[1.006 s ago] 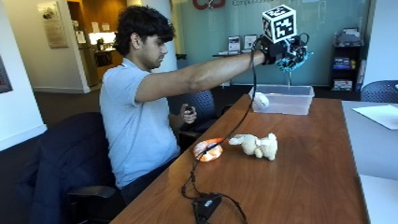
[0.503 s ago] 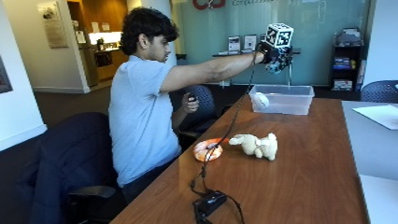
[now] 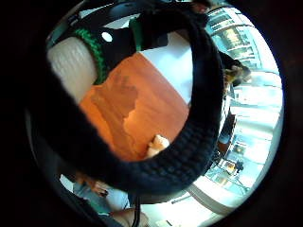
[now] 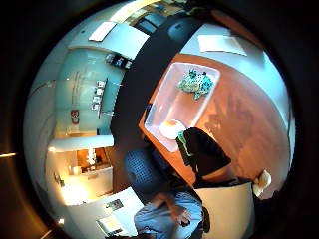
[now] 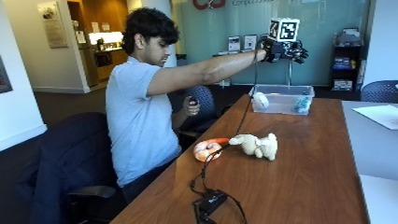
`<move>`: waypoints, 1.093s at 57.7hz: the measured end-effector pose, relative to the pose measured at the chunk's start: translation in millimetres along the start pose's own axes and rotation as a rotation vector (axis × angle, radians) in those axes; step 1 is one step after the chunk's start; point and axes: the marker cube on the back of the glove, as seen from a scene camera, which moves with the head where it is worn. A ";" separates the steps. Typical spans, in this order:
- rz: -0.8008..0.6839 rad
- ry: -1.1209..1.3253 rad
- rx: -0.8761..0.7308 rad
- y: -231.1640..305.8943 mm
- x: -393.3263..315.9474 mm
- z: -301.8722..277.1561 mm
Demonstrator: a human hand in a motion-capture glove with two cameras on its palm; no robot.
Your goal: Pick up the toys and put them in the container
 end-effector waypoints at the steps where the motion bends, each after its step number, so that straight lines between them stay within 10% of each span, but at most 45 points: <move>1: 0.012 0.012 0.000 6.1 10.0 -3.1; 32: 0.219 0.034 -0.206 190.5 219.8 69.7; 63: 0.345 -0.118 -0.394 203.9 233.8 241.8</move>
